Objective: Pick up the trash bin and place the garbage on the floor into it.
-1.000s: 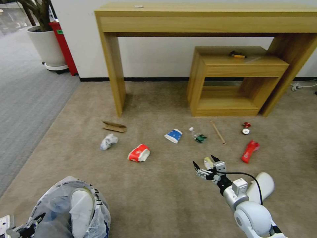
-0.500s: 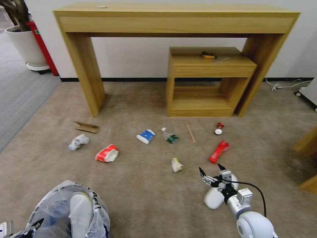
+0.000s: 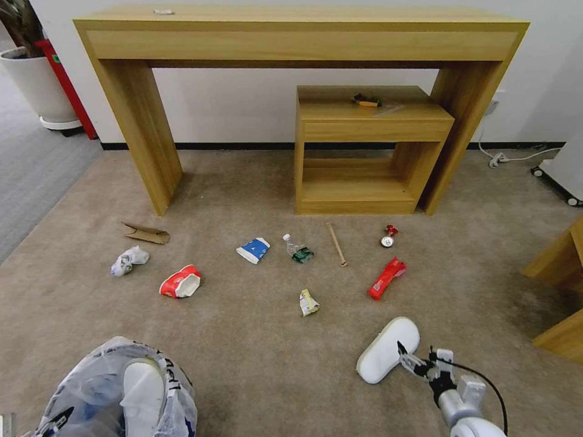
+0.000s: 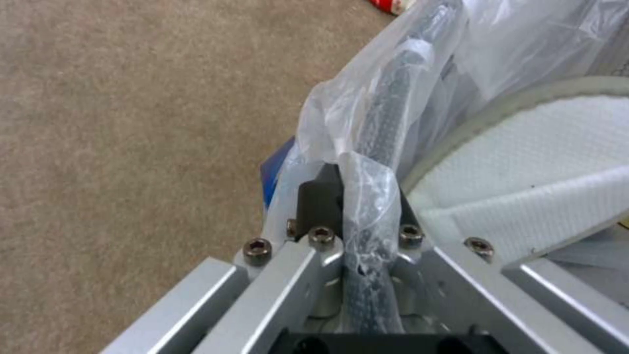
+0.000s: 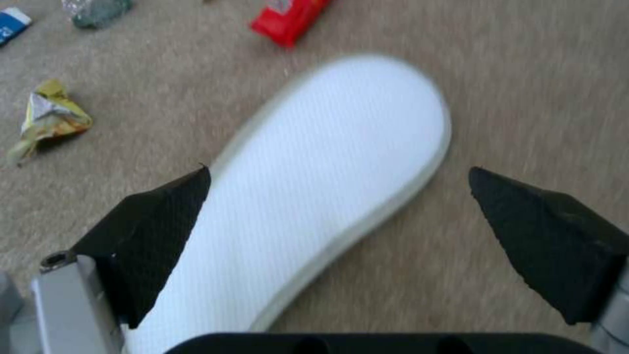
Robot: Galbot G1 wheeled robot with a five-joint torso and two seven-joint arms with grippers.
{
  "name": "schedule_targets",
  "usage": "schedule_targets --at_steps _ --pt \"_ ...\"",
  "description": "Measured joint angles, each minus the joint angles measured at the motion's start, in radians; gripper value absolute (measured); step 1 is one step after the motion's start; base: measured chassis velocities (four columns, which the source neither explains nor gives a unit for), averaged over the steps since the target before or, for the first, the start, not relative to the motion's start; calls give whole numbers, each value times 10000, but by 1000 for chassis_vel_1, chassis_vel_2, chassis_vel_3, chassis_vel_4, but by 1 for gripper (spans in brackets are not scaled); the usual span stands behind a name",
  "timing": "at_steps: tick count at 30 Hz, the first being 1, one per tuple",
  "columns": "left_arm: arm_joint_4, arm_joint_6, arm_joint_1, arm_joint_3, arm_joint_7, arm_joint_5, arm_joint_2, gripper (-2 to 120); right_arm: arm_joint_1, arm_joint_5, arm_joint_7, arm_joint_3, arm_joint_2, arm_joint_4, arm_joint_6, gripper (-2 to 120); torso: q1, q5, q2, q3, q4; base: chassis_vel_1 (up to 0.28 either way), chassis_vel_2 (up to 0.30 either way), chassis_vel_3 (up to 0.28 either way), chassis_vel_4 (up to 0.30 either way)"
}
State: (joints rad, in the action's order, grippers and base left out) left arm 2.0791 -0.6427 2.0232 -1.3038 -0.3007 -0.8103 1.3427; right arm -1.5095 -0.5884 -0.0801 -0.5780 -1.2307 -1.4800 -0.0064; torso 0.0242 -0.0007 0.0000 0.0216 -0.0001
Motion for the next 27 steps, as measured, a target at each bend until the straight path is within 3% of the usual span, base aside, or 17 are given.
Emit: schedule_targets --at_steps 11,27 --pt "262 -130 -93 93 48 145 20 0 517 -1612 -580 346 -185 878 -64 100 0 2 0 0 0 0 0 0 0" --pt "449 -173 -104 151 63 260 102 0 760 -2268 -308 658 -309 1212 -390 100 0 2 0 0 0 0 0 0 0"
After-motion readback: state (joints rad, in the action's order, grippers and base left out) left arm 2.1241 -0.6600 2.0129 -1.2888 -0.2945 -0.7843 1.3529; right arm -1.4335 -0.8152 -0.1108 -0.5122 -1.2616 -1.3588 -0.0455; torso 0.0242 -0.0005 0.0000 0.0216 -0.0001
